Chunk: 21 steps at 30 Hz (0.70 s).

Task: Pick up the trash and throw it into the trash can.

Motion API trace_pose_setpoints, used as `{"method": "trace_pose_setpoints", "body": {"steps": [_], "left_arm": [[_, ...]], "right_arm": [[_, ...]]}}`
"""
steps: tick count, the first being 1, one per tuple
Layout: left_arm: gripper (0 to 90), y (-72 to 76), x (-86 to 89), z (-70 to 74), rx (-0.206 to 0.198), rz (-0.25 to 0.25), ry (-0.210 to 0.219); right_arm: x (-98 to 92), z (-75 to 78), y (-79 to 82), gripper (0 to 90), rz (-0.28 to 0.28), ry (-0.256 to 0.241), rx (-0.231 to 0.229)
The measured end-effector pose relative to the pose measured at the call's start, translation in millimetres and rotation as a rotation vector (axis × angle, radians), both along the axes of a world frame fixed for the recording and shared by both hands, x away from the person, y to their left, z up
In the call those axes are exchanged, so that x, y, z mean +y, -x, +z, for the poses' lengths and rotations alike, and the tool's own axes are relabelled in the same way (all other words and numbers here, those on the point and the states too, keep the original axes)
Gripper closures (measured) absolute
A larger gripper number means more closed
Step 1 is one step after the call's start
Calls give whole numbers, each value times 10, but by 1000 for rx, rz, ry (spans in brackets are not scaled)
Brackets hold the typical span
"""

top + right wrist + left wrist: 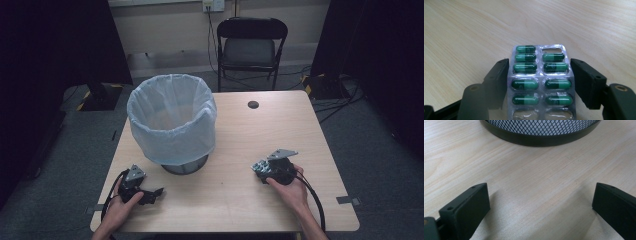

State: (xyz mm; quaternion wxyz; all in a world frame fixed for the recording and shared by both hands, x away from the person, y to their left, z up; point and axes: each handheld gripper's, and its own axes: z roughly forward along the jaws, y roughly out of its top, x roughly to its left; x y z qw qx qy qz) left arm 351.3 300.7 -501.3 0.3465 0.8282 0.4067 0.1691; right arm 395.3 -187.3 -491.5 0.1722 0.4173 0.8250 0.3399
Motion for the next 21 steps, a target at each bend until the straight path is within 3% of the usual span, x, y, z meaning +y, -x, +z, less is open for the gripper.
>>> {"method": "trace_pose_setpoints", "body": {"steps": [3, 4, 6, 13, 21], "left_arm": [[7, 0, 0, 0, 0, 0, -1], [7, 1, -2, -1, 1, 2, 2], [7, 0, 0, 0, 0, 0, 0], [7, 0, 0, 0, 0, 1, 0], [7, 0, -1, -1, 1, 2, 2]], "right_arm": [[1, 10, -2, 340, 3, -3, 11], [-9, 23, -2, 340, 7, -26, 28], [-10, 31, -2, 340, 6, -31, 27], [-36, 170, 54, 340, 4, -132, 19], [-39, 335, 89, 340, 23, -181, 1]]}}
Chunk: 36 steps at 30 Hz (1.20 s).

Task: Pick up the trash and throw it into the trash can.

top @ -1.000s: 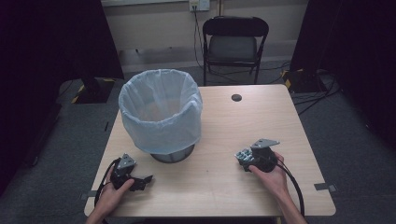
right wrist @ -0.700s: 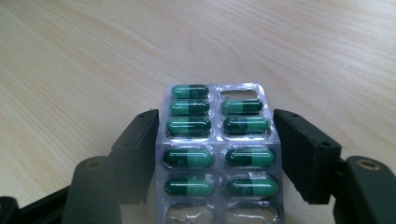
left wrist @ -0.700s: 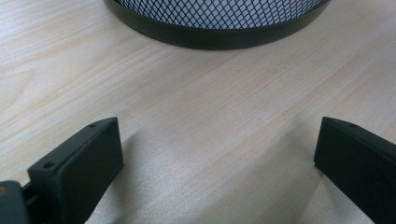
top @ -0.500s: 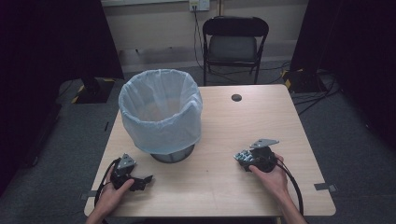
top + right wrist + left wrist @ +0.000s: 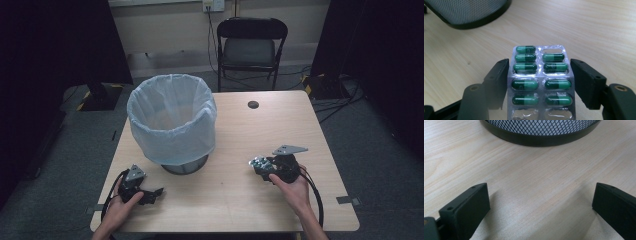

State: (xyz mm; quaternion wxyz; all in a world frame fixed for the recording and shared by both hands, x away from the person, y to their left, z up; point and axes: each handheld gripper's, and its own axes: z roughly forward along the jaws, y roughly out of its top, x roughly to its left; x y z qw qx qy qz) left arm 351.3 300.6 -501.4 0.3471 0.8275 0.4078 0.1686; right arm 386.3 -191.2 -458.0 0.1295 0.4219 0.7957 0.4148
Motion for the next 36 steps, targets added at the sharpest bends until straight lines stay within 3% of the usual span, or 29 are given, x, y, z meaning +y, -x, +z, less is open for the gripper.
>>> {"method": "trace_pose_setpoints", "body": {"steps": [12, 19, 30, 36], "left_arm": [[7, 0, 0, 0, 1, -1, -1], [6, 0, 0, 0, 0, 0, 0], [7, 0, 0, 0, 0, -1, 0], [6, 0, 0, 0, 0, -1, 0]], "right_arm": [[30, 250, -37, 340, 24, -57, -40], [112, 561, 2, 340, 50, -109, -111], [232, 851, -55, 340, 92, -153, -176], [330, 1087, -105, 340, 122, -193, -226]]}}
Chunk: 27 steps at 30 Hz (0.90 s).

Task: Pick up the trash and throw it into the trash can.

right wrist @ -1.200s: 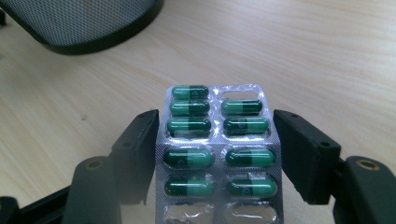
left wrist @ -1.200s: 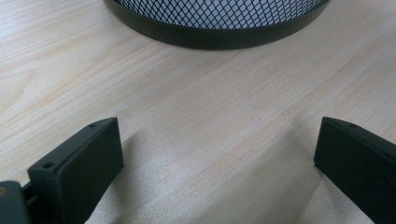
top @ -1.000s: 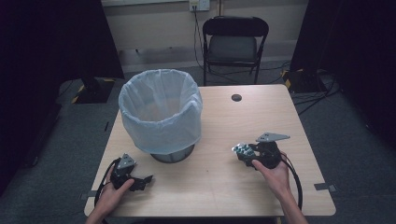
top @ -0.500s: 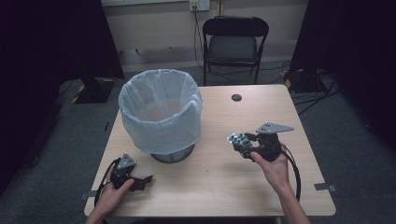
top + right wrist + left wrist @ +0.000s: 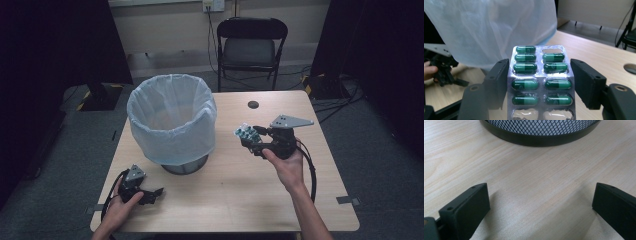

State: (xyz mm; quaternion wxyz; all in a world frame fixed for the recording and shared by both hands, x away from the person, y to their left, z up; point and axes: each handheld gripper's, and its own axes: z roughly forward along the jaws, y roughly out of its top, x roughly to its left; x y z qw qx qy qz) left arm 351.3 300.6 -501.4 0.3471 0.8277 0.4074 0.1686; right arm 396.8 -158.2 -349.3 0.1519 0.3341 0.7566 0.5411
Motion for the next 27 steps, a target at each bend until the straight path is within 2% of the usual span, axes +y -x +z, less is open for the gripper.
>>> {"method": "trace_pose_setpoints", "body": {"steps": [6, 10, 16, 17, 23, 27], "left_arm": [[6, 0, 0, 0, 0, 0, 0], [6, 0, 0, 0, 0, 0, 0], [7, 0, 1, 0, 0, 0, -1], [7, 0, 1, 0, 0, 0, -1], [7, 0, 1, 0, 1, -1, 0], [6, 0, 1, 1, 1, 0, 0]], "right_arm": [[59, 153, -33, 340, 24, -3, -21], [98, 323, -69, 340, 27, 0, -47], [174, 493, -112, 340, 59, -22, -72], [232, 552, -143, 340, 75, -20, -85], [335, 682, -235, 341, 103, -53, -102], [485, 818, -323, 340, 136, -62, -114]]}}
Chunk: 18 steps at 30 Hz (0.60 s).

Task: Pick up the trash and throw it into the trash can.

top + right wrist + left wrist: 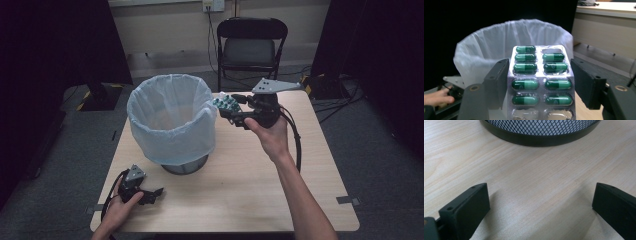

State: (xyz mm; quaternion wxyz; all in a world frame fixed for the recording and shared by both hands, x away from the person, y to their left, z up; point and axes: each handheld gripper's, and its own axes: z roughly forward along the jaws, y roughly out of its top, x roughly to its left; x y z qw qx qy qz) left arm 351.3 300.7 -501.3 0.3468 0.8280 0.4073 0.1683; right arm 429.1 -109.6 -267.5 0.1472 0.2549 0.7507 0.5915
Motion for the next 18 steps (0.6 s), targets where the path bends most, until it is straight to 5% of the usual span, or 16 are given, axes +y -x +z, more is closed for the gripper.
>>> {"method": "trace_pose_setpoints", "body": {"steps": [9, 18], "left_arm": [[6, 0, 2, 0, 0, -2, 0], [6, 0, 2, 0, 0, -2, 0]], "right_arm": [[273, 153, -138, 340, 77, -35, -10], [588, 275, -312, 340, 130, -5, -1]]}}
